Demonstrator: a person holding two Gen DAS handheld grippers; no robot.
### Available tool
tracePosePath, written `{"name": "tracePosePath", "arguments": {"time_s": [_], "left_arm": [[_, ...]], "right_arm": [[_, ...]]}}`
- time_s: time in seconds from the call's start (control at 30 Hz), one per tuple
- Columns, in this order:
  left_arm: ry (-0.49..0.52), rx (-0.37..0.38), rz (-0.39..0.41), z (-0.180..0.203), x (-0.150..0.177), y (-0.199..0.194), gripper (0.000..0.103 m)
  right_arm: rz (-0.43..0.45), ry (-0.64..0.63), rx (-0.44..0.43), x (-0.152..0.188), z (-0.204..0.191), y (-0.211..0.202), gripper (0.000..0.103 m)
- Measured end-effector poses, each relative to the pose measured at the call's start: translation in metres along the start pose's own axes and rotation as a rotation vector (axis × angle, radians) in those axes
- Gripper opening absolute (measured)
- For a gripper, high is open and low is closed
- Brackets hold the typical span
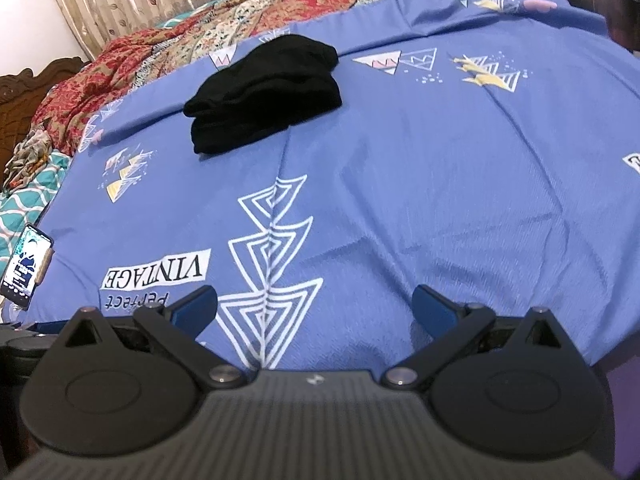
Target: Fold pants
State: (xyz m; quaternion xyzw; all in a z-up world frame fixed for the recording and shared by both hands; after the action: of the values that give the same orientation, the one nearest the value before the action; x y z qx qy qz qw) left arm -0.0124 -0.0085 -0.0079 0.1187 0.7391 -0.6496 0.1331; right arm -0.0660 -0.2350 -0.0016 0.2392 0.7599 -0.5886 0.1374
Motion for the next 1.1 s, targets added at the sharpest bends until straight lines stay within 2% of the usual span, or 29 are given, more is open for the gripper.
{"name": "tracePosePath", "arguments": {"time_s": [0.43,0.57,1.1], "left_arm": [[0.017,0.023,-0.069,0.006,-0.008,0.028,0.103],[0.017,0.030,-0.071,0.005,-0.011,0.033,0.103],[-0.009,0.063,-0.047,0.004,-0.005,0.035,0.103]], "right_arm": [[-0.071,0.030,0.018,-0.002,0.008,0.024,0.103],[-0.110,0.048,0.014,-0.002,0.013,0.033,0.103],[-0.121,0.032,0.023,-0.001,0.013,0.037,0.103]]}}
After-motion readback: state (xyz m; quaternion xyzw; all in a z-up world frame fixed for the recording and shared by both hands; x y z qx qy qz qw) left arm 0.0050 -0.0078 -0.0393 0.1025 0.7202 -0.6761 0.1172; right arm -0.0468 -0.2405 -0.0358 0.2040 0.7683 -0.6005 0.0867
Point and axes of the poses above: each gripper's, at about its wrist camera, not at the fingertips, and y roughly the way its jaws point, z to its right, x to its underside, the point moved 5 cm from there along y, roughly the way its jaws point, and after that the axes turned 9 degrees about -z, right-handed, at the moved point
